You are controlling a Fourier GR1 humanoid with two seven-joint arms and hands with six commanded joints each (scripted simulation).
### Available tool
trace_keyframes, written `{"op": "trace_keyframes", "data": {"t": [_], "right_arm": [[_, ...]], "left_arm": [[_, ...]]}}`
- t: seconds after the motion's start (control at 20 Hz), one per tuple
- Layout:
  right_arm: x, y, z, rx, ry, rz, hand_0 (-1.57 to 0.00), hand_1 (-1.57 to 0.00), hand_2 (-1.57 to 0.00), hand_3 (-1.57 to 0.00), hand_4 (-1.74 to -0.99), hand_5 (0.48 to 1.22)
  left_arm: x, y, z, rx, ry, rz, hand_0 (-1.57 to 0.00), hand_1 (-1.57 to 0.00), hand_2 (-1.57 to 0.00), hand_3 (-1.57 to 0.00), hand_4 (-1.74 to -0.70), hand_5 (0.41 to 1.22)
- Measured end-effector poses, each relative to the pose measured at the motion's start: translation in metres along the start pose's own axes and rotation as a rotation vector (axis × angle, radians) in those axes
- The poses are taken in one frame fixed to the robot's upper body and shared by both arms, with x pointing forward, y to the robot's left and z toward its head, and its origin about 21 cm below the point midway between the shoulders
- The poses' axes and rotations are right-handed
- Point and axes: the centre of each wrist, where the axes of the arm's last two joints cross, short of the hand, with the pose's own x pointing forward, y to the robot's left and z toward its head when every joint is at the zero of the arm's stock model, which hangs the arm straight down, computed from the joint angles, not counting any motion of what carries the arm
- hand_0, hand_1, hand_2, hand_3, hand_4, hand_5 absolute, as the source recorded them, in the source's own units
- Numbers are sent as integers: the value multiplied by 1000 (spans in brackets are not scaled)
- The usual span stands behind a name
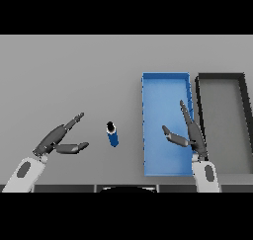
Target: Pick up the blue pipe and place it into the blue bin.
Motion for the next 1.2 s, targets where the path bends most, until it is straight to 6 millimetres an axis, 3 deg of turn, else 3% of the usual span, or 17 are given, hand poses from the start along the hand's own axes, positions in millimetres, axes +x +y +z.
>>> {"op": "trace_keyframes", "data": {"t": [0.3, 0.6, 1.0, 1.2], "right_arm": [[2, 4, 4, 1, -3, 2, 1, 1, 1, 1, -1212, 570], [2, 4, 4, 2, 6, -15, 1, 1, 1, 1, -1207, 555], [1, 1, 8, -14, 5, -31, 1, 1, 1, 1, -1200, 547], [0, 0, 6, -5, 2, -20, 1, 1, 1, 1, -1188, 550]], "left_arm": [[3, -42, -17, -152, 25, -19, 1, 1, 1, 1, -1107, 463], [0, -70, -46, -154, -45, 5, 1, 1, 1, 1, -1140, 488], [-17, -99, -80, -118, -38, 71, 1, 1, 1, 1, -1104, 497], [-21, -102, -94, -111, -84, 101, 1, 1, -87, -44, -1137, 567]]}}
